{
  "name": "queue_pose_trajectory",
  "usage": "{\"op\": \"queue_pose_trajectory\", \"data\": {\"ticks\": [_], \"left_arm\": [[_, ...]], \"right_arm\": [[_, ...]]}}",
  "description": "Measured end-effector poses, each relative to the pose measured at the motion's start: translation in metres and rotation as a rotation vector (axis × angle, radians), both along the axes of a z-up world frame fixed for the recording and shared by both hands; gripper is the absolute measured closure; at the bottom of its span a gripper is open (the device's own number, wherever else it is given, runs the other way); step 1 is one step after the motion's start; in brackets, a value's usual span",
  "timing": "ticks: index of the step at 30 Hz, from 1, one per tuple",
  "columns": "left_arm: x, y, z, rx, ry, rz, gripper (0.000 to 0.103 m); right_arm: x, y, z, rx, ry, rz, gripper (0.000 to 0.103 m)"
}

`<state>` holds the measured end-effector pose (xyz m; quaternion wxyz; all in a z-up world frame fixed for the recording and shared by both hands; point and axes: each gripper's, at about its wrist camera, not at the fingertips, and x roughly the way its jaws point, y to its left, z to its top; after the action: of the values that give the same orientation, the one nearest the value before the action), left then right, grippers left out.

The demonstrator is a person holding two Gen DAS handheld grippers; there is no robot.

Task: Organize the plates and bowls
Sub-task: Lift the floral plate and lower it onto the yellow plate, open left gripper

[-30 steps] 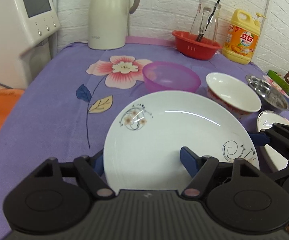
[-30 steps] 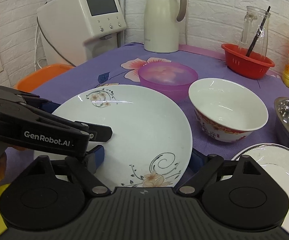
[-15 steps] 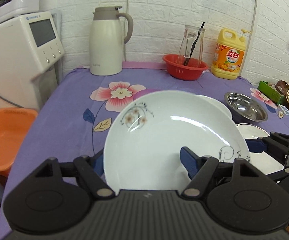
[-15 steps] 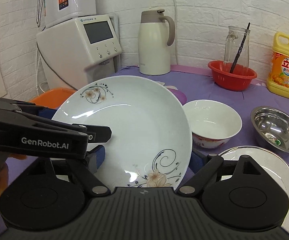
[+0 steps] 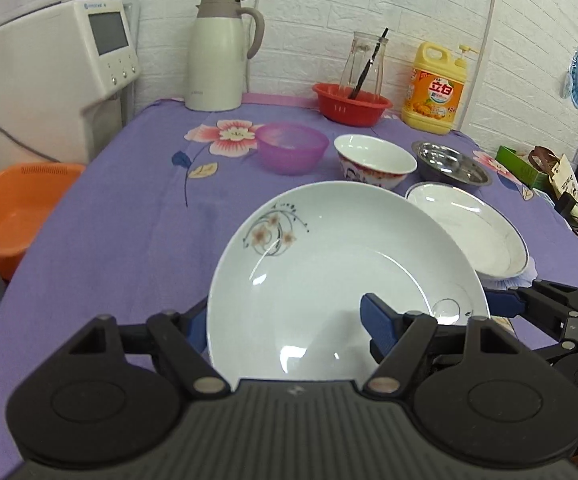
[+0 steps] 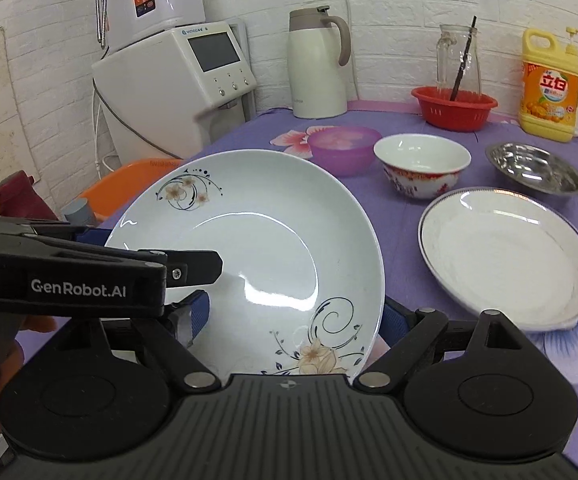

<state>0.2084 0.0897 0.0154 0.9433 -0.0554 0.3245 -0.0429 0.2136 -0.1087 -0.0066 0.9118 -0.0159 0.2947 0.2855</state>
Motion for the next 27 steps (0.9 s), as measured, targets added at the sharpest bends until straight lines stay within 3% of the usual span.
{"op": "queue_pose_trajectory", "data": {"ticks": [11, 14, 18, 20, 27], "left_arm": [[-0.015, 0.005, -0.027, -0.064, 0.043, 0.013, 0.028], [-0.015, 0.006, -0.028, -0.069, 0.034, 0.016, 0.022], [-0.027, 0.006, -0.013, -0.02, -0.069, 0.04, 0.007], [-0.031, 0.009, -0.003, -0.021, -0.109, 0.052, 0.005], [-0.026, 0.008, 0.001, -0.085, -0.088, 0.049, 0.004]], "right_arm": [[-0.026, 0.0, -0.019, -0.051, -0.019, -0.003, 0.0], [-0.024, -0.004, -0.023, -0.041, 0.006, -0.002, 0.0], [-0.027, -0.014, -0.019, 0.0, -0.025, -0.029, 0.0], [-0.028, -0.023, -0.015, 0.028, -0.043, -0.061, 0.0], [-0.024, -0.064, -0.016, 0.133, -0.012, -0.181, 0.0]]}}
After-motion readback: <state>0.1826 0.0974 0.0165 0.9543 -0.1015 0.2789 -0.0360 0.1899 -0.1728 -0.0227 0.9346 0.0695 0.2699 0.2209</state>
